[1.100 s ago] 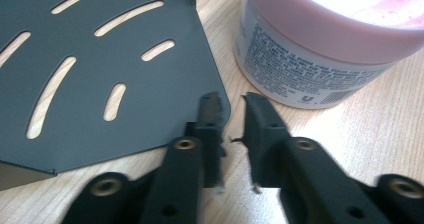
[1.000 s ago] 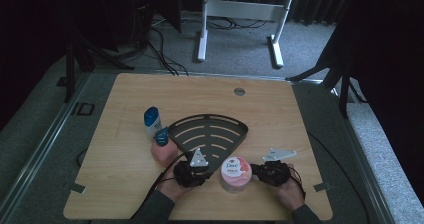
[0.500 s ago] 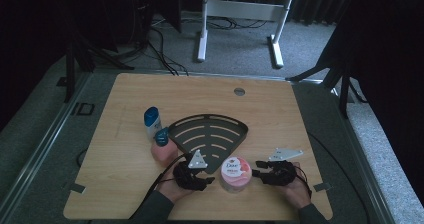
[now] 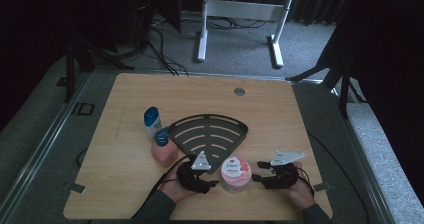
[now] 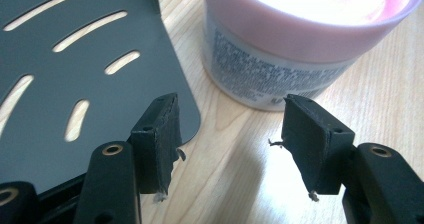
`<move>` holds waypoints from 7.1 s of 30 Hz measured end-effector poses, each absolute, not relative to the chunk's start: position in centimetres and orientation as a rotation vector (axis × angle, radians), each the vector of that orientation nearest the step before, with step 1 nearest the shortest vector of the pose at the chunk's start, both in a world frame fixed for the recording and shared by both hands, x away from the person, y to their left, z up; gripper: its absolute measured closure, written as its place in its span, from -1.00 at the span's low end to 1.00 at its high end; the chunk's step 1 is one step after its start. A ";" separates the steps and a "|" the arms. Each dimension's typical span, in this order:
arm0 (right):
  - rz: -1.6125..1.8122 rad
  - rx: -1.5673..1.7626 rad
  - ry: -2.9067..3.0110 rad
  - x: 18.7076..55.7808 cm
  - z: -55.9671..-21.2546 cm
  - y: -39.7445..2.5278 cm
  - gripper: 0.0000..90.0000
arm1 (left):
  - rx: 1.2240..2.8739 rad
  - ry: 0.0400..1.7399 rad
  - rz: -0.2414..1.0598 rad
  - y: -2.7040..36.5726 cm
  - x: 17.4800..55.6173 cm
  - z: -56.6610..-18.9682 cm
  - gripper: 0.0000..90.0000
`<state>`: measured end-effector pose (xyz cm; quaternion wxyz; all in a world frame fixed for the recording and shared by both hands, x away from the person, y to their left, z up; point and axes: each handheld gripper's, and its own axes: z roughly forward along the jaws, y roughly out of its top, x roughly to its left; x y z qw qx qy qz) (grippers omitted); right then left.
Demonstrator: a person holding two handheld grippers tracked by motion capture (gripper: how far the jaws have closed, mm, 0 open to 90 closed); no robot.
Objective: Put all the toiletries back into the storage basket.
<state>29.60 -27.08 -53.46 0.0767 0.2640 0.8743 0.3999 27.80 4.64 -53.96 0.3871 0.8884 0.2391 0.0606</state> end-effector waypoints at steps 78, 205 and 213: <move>1.258 0.449 2.706 28.4 -52.8 -25.2 -0.35 | 2.251 0.436 0.232 2.2 27.0 -52.5 -0.34; 1.189 0.412 2.687 37.5 -52.0 -20.6 -0.09 | 2.173 0.838 0.417 4.3 32.2 -52.8 -0.15; 1.189 0.448 2.666 38.0 -52.0 -20.8 -0.09 | 2.164 0.872 0.419 3.7 32.8 -52.7 -0.16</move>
